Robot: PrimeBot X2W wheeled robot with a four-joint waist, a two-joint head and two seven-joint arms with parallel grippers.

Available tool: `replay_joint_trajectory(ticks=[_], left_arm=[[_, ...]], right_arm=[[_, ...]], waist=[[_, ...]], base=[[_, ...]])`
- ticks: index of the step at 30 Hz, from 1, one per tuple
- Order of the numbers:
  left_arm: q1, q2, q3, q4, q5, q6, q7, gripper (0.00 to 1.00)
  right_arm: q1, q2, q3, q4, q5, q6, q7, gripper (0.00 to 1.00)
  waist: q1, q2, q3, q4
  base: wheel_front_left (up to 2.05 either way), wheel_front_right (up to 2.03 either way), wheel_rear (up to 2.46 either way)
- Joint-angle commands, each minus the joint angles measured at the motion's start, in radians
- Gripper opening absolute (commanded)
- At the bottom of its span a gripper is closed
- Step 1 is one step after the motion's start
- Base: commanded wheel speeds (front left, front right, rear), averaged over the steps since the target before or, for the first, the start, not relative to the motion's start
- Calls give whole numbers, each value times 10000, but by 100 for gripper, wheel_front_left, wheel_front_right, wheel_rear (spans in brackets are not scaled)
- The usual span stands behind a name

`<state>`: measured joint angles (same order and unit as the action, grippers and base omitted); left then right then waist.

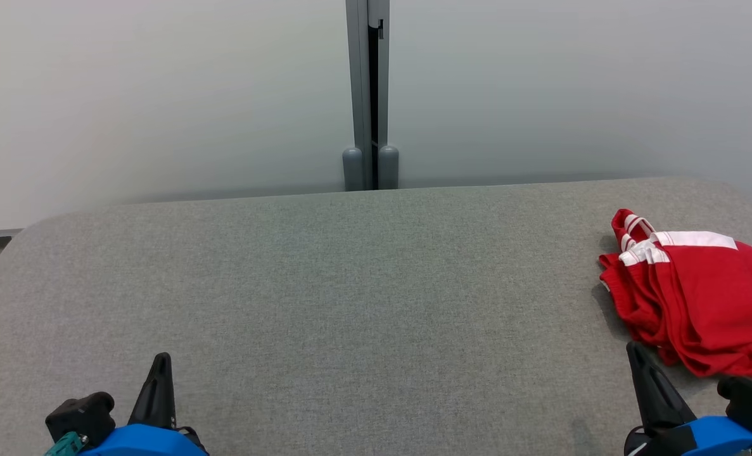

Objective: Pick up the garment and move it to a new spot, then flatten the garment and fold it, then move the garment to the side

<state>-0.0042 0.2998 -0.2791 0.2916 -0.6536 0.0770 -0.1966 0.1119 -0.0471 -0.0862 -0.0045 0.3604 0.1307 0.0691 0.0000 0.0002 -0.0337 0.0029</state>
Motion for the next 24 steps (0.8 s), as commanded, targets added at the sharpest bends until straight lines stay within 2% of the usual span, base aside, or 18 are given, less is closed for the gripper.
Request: replay_joint_trajectory(ticks=[1, 24], left_arm=[[-342, 28, 208, -159, -272, -70, 59, 0], [-600, -728, 1359, -269, -3098, -690, 986, 0]], right_arm=[[-308, -35, -31, -62, 384, 0, -3, 0], [-904, -40, -101, 691, 4067, 0, 129, 0]], waist=[[0, -2, 3, -1], [0, -2, 78, -7]], base=[[0, 0, 0], [0, 0, 0]])
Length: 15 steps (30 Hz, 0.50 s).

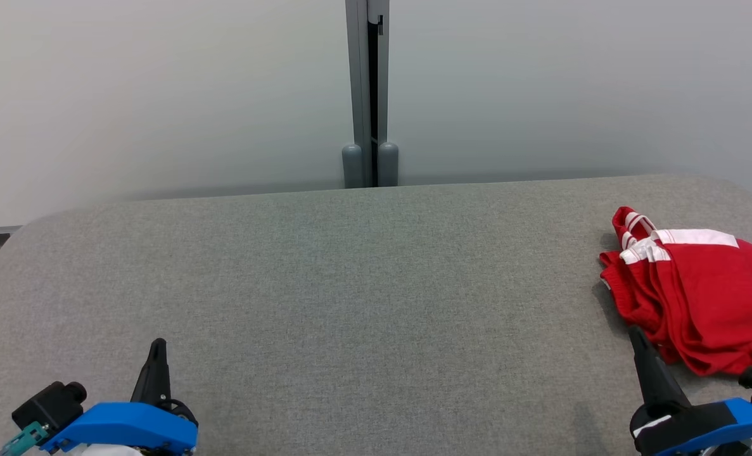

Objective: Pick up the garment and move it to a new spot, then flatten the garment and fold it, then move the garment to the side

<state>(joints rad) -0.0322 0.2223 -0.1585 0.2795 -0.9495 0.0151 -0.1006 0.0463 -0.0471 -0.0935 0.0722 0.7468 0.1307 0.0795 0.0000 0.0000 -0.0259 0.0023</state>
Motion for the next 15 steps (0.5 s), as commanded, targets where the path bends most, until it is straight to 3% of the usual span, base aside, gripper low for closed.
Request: replay_joint_trajectory(ticks=[1, 15], left_arm=[[-327, 19, 194, -152, -240, -92, 59, 0], [-445, -360, 762, -205, -1635, -396, 524, 0]], right_arm=[[-266, -40, -32, -47, 340, 0, 32, 0], [-577, -43, -73, 338, 2161, 0, 101, 0]], waist=[[0, 0, 3, -1], [0, 0, 49, -4]], base=[[0, 0, 0], [0, 0, 0]])
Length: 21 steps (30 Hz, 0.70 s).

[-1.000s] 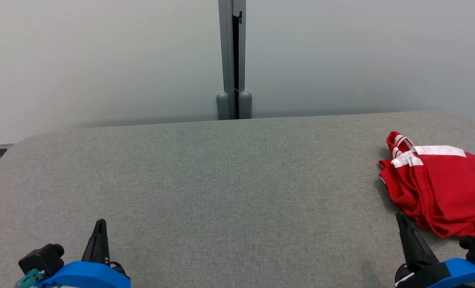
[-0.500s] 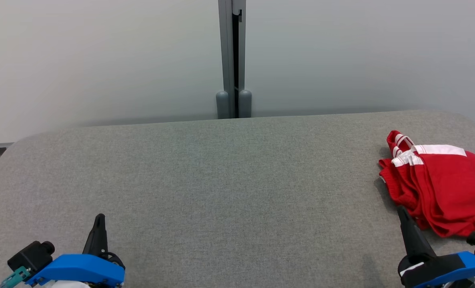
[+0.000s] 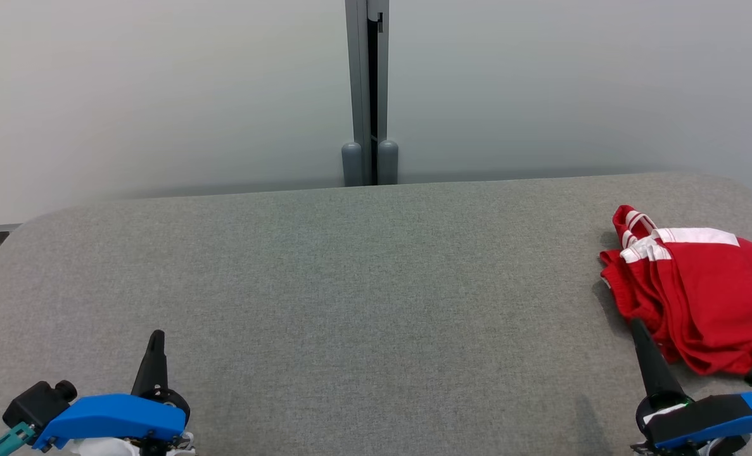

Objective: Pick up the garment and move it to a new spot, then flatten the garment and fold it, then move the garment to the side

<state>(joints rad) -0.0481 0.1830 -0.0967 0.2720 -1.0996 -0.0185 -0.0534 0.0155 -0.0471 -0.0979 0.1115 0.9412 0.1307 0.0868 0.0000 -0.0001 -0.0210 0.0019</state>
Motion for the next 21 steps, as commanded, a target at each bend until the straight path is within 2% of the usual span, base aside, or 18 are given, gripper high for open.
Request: replay_joint_trajectory(ticks=[1, 21], left_arm=[[-295, 7, 181, -133, -228, -85, 85, 0], [-435, -459, 852, -190, -1898, -458, 630, 0]], right_arm=[[-285, -43, -31, -29, 337, 0, 34, 0], [-656, -46, -80, 438, 2513, 1, 117, 0]], waist=[[0, 1, 4, -1], [0, 1, 69, -6]], base=[[0, 0, 0], [0, 0, 0]])
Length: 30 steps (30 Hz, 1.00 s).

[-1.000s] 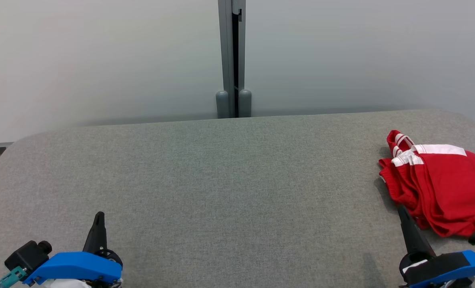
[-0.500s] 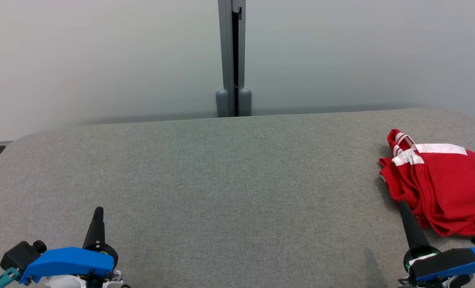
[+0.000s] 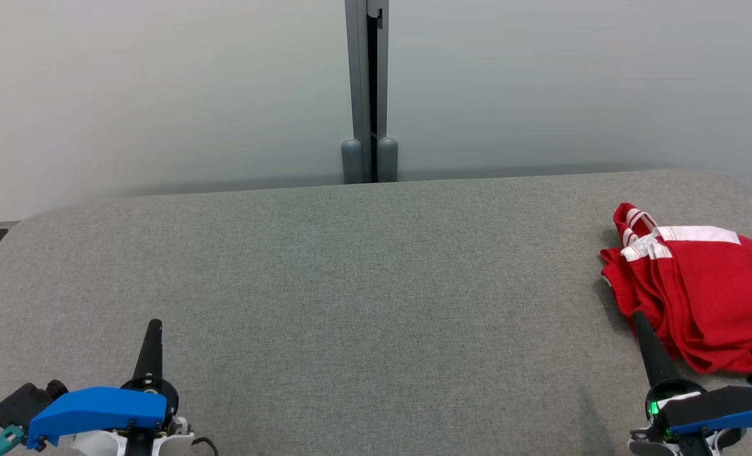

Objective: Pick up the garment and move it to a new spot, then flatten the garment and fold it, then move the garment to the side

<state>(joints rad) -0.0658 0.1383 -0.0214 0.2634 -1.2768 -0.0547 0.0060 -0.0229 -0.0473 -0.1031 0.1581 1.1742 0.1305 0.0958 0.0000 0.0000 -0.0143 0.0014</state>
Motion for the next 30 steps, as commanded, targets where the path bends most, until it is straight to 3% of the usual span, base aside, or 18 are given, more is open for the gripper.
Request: replay_joint_trajectory(ticks=[1, 30], left_arm=[[-261, -32, 127, -108, -203, -104, 68, 0], [-403, -553, 906, -168, -2097, -526, 699, 0]], right_arm=[[-277, -44, -30, -10, 289, 2, 33, 0], [-678, -47, -89, 535, 2757, 4, 128, 0]], waist=[[0, 0, 5, -1], [0, 0, 96, -8]], base=[[0, 0, 0], [0, 0, 0]])
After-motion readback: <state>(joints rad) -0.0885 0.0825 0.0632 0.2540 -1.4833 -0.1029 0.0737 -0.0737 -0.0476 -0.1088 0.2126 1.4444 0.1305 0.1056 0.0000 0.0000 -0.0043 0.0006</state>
